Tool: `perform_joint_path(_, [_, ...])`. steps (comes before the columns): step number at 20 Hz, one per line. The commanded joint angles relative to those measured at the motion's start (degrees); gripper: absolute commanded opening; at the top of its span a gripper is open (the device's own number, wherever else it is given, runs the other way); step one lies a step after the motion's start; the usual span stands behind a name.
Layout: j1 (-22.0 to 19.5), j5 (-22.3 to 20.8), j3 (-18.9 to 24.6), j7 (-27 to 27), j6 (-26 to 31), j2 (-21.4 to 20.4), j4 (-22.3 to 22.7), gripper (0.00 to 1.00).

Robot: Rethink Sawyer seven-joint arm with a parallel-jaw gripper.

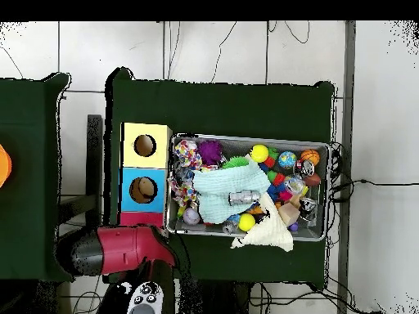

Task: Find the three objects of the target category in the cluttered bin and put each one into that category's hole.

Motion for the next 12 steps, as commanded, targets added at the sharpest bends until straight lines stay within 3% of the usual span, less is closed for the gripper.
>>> perform_joint_path(1, [-2.93, 2.09, 1.29, 12.84, -5.13, 3.55, 1.95, 0.0])
perform_joint_path(4, [-5.79, 1.13, 2.57, 10.63, -8.3, 6.39, 1.68, 0.0])
perform_joint_path(12, [-6.56, 0.34, 2.37, 10.33, -9.01, 7.32, 1.47, 0.0])
